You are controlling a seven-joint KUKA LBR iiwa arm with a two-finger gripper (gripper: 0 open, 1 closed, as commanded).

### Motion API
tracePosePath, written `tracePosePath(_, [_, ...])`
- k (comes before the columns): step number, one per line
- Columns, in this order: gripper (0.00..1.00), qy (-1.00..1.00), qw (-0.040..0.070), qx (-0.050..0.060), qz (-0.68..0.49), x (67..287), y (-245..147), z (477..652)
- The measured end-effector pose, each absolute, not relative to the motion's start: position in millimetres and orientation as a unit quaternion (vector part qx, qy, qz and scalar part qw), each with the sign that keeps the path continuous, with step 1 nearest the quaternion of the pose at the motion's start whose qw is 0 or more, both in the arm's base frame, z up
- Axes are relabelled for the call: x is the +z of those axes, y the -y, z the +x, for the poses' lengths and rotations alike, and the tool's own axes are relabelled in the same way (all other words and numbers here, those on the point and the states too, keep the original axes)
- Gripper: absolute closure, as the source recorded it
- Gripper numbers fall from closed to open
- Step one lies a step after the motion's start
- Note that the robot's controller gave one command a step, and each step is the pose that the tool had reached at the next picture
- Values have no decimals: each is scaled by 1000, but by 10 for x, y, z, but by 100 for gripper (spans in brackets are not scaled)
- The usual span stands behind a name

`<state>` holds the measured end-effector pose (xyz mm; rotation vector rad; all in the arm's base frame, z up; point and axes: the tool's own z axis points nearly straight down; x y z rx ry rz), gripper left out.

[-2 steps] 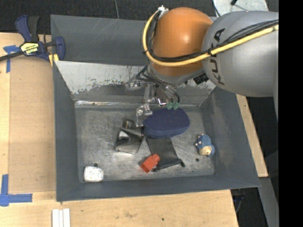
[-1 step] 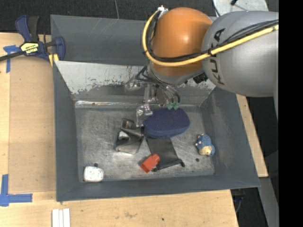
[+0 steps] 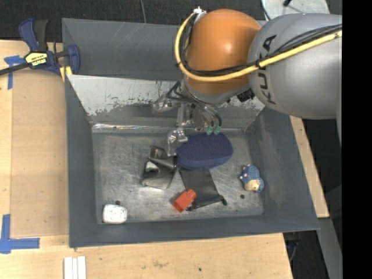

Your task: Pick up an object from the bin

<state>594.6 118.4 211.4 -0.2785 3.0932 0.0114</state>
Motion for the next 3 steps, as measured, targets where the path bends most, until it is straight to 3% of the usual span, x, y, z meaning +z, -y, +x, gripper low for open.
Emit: tracePosePath(3, [0,-994,18,3,-106,2122,-1183,5950])
